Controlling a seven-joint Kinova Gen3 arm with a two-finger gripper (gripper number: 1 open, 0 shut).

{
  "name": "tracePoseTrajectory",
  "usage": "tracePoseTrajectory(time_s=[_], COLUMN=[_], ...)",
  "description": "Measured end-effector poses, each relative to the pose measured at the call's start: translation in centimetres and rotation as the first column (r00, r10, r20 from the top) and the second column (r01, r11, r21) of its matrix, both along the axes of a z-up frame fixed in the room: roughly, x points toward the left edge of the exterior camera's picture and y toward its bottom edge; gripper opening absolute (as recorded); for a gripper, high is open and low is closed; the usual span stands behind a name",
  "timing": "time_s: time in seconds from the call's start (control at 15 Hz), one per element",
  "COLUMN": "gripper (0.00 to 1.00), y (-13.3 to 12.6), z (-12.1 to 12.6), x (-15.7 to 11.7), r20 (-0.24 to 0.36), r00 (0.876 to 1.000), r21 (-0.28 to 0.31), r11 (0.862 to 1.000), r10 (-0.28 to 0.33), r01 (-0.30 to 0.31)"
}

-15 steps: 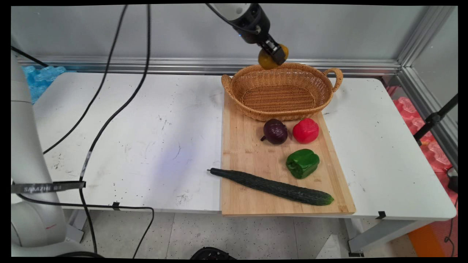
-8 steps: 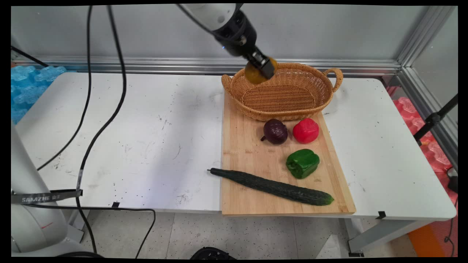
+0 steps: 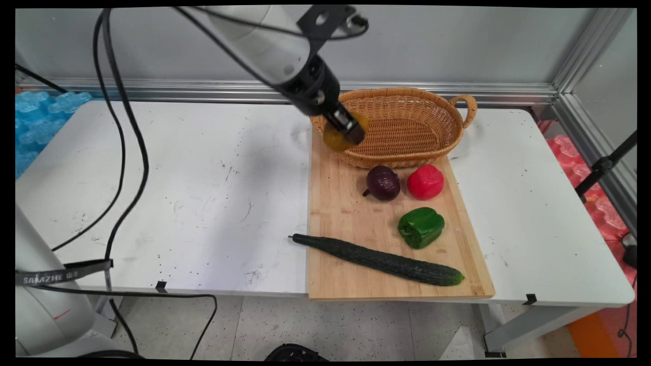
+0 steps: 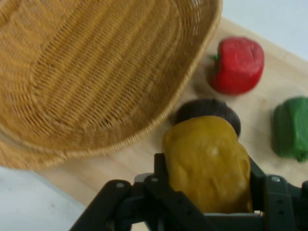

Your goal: Place the picked object on the cutting board

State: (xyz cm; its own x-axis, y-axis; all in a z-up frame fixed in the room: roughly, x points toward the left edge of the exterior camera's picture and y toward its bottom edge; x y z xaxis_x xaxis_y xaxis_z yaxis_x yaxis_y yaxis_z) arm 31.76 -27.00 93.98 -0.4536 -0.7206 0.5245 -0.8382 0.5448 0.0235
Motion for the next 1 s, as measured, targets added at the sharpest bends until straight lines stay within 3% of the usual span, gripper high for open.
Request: tracePoseTrajectory(time_s=[0.4, 1.0], gripper=[0.0, 0.0], y=[1.7, 1.4], z=[-4.5, -11.1], x=[-0.7, -1.5], r20=[0.03, 0.065], r00=[1.0, 0.998], r21=[0.013, 0.031], r11=[1.0, 0.999], r10=[-0.009, -0.022], r01=[0.008, 0.02])
